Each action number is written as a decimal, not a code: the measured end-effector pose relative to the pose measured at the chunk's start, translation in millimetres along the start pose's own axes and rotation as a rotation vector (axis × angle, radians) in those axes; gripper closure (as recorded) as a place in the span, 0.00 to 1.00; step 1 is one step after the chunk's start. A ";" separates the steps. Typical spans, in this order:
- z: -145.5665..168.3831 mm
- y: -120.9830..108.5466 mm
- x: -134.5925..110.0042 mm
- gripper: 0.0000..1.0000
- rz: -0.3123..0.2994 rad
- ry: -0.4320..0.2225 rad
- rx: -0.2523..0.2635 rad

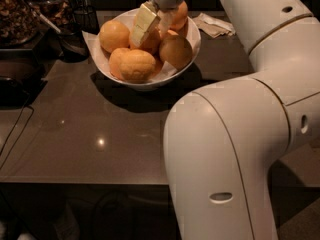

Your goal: Pick orange from white bowl

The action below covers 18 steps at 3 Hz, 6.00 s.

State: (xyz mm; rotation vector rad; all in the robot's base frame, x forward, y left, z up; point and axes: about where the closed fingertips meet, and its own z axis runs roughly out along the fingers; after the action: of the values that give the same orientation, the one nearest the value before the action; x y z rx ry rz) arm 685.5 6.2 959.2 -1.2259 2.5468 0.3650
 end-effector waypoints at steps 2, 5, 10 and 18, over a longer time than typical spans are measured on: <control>4.2 7.2 -3.8 0.33 -0.034 0.024 -0.016; 6.6 9.1 -4.0 0.33 -0.040 0.026 -0.021; -49.0 13.0 -16.0 1.00 -0.137 -0.179 0.032; -64.6 24.2 -15.6 0.00 -0.191 -0.206 0.073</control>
Offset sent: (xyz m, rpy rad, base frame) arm -0.0689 0.0422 -0.0733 -0.0860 0.2412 0.2567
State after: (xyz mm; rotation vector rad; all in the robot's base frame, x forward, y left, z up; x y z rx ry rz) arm 666.1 9.6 1027.1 -1.3176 2.2302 0.3335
